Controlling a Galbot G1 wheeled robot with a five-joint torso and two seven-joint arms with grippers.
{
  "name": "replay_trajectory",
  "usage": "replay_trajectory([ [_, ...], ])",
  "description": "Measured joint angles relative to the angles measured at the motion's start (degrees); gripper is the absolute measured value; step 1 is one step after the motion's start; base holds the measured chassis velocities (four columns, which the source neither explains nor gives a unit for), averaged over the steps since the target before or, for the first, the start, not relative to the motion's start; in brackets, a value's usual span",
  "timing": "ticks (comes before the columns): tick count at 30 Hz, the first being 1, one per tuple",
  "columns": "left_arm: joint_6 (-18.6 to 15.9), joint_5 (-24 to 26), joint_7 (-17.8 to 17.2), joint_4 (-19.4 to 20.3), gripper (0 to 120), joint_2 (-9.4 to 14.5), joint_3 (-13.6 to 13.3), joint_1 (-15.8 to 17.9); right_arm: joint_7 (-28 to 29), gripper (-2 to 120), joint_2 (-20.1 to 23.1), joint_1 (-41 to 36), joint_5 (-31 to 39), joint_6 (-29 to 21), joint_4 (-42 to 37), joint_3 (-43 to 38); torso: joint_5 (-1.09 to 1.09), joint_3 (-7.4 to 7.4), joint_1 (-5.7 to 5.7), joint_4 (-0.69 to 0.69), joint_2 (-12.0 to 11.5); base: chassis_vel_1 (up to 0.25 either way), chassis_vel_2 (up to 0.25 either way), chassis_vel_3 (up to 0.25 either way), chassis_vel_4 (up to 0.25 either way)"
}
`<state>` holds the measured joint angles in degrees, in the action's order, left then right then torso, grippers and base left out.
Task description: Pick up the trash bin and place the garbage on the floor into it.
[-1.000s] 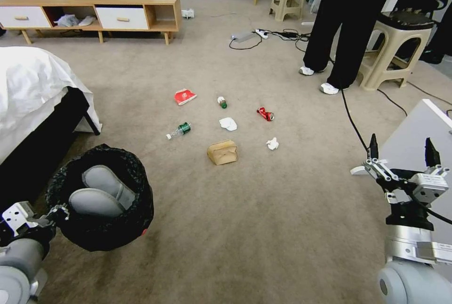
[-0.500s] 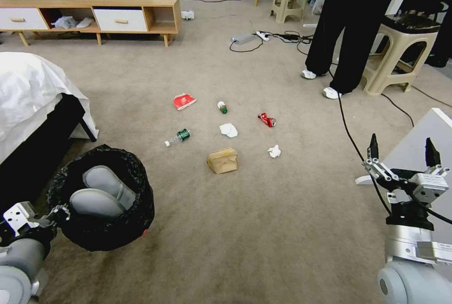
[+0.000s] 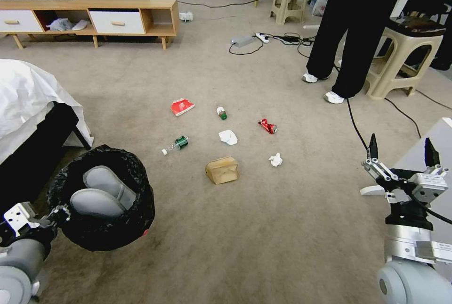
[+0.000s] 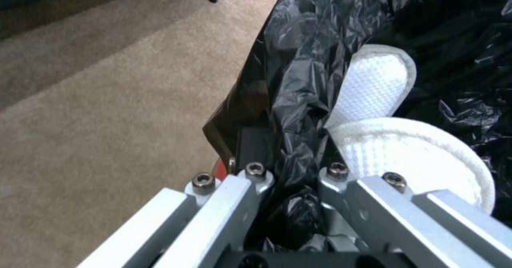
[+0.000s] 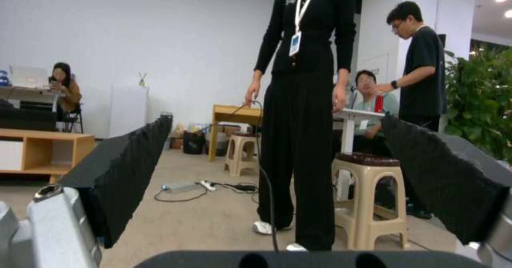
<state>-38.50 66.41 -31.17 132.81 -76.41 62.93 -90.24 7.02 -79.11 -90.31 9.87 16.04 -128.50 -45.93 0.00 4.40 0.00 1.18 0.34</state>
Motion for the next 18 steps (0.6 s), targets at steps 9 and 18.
replay_trajectory([
  [9, -0.02, -0.02, 0.00, -0.01, 4, 0.16, -0.01, 0.07, -0.03, 100, 0.10, -0.01, -0.02, -0.06, 0.04, -0.05, 0.00, 0.00, 0.00, 0.00, 0.00, -0.076, 0.079, 0.076, -0.087],
  [18, -0.04, -0.03, 0.02, 0.17, 4, 0.43, 0.14, -0.03, -0.04, 100, 0.29, 0.18, 0.04, -0.35, 0.02, -0.08, 0.00, 0.00, 0.00, 0.01, 0.00, -0.082, 0.078, 0.081, -0.086],
])
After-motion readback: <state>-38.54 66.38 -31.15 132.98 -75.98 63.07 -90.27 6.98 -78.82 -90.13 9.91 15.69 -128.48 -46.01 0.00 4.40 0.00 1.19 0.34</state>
